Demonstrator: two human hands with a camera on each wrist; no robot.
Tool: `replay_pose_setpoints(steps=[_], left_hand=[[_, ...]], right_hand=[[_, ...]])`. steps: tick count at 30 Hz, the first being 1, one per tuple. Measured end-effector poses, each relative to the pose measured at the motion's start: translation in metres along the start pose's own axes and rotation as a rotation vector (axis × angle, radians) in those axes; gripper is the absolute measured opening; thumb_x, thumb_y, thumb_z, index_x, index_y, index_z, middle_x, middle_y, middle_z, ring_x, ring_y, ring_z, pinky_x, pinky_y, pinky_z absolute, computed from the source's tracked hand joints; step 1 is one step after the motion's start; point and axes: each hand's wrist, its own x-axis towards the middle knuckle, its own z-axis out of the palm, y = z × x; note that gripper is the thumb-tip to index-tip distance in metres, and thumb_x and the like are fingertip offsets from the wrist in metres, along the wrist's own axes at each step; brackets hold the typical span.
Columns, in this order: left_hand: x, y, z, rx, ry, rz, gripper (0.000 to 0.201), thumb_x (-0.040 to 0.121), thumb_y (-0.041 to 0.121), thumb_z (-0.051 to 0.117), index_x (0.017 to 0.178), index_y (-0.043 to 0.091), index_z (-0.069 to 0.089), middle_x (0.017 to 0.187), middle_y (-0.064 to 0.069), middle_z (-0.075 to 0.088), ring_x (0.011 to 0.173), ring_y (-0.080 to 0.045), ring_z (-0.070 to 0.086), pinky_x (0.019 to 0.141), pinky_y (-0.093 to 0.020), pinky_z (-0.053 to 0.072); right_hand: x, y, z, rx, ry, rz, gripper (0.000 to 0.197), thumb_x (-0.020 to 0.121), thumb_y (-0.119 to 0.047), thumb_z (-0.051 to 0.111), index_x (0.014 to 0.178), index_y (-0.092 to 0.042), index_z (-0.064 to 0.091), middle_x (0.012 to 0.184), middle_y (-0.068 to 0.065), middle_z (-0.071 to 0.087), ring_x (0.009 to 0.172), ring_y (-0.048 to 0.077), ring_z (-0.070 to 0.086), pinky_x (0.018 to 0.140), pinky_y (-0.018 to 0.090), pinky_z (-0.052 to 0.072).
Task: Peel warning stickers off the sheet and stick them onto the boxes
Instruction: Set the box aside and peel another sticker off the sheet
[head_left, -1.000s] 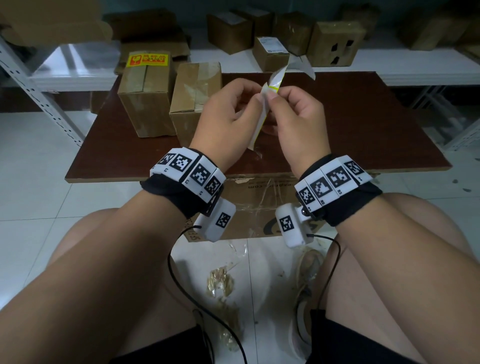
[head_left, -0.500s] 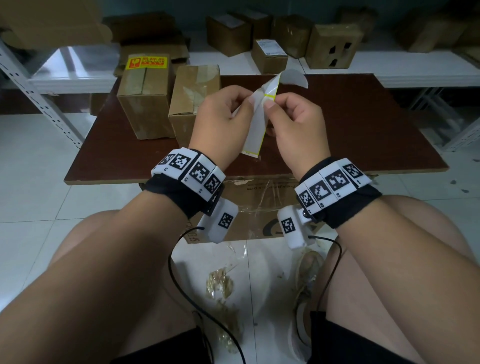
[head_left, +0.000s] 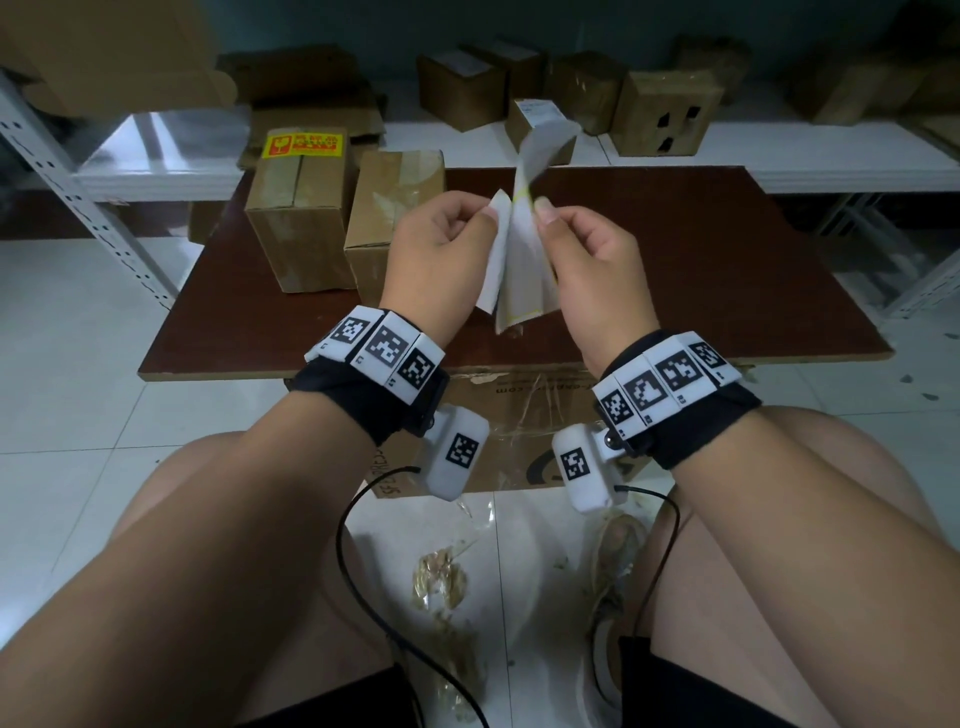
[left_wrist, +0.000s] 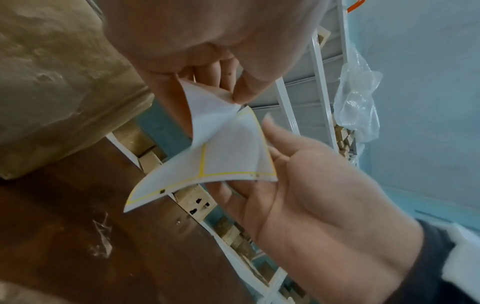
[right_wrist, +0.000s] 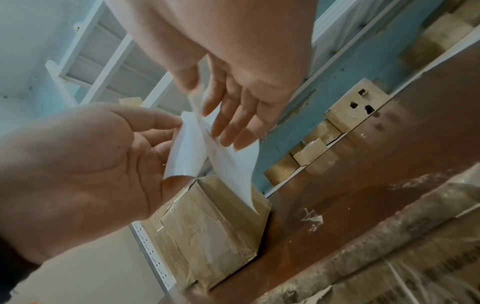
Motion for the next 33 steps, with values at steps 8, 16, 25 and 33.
replay_pose_setpoints(steps=[8, 16, 25, 33], left_hand=[[-0.003, -0.002, -0.004, 0.19, -0.081, 0.181, 0.014, 0.102, 0.018, 0.065, 0.095, 0.019, 0.078, 0.071, 0.018, 0.067, 0.069, 0.006, 0.061, 0.066, -0.012, 0.046], [0.0, 0.005, -0.005, 0.001, -0.001, -0.05, 0.022, 0.102, 0.013, 0.065, 0.085, 0.026, 0.072, 0.071, 0.01, 0.063, 0.059, 0.007, 0.053, 0.063, -0.012, 0.043], [0.001, 0.01, -0.005, -0.151, 0.024, -0.166, 0.013, 0.086, 0.028, 0.066, 0.078, 0.027, 0.076, 0.088, -0.002, 0.071, 0.089, -0.02, 0.064, 0.086, -0.04, 0.055], [0.001, 0.005, -0.003, -0.153, -0.014, -0.167, 0.024, 0.104, 0.012, 0.061, 0.09, 0.025, 0.076, 0.09, 0.002, 0.072, 0.085, -0.011, 0.067, 0.087, -0.038, 0.058]], right_hand=[[0.001, 0.005, 0.0, -0.056, -0.014, -0.003, 0.02, 0.108, -0.028, 0.061, 0.097, -0.019, 0.075, 0.092, -0.004, 0.075, 0.084, 0.002, 0.065, 0.074, 0.016, 0.05], [0.004, 0.006, -0.002, -0.07, 0.042, -0.021, 0.023, 0.109, -0.025, 0.058, 0.095, -0.015, 0.074, 0.085, -0.008, 0.07, 0.072, -0.006, 0.057, 0.068, 0.013, 0.045], [0.005, 0.004, -0.003, -0.047, 0.084, 0.007, 0.024, 0.109, -0.023, 0.057, 0.099, -0.01, 0.075, 0.085, -0.007, 0.068, 0.07, -0.008, 0.056, 0.067, 0.009, 0.045], [0.001, -0.003, -0.002, 0.04, 0.1, 0.033, 0.034, 0.099, -0.011, 0.063, 0.129, -0.024, 0.056, 0.099, -0.004, 0.079, 0.079, 0.007, 0.069, 0.068, 0.015, 0.052]])
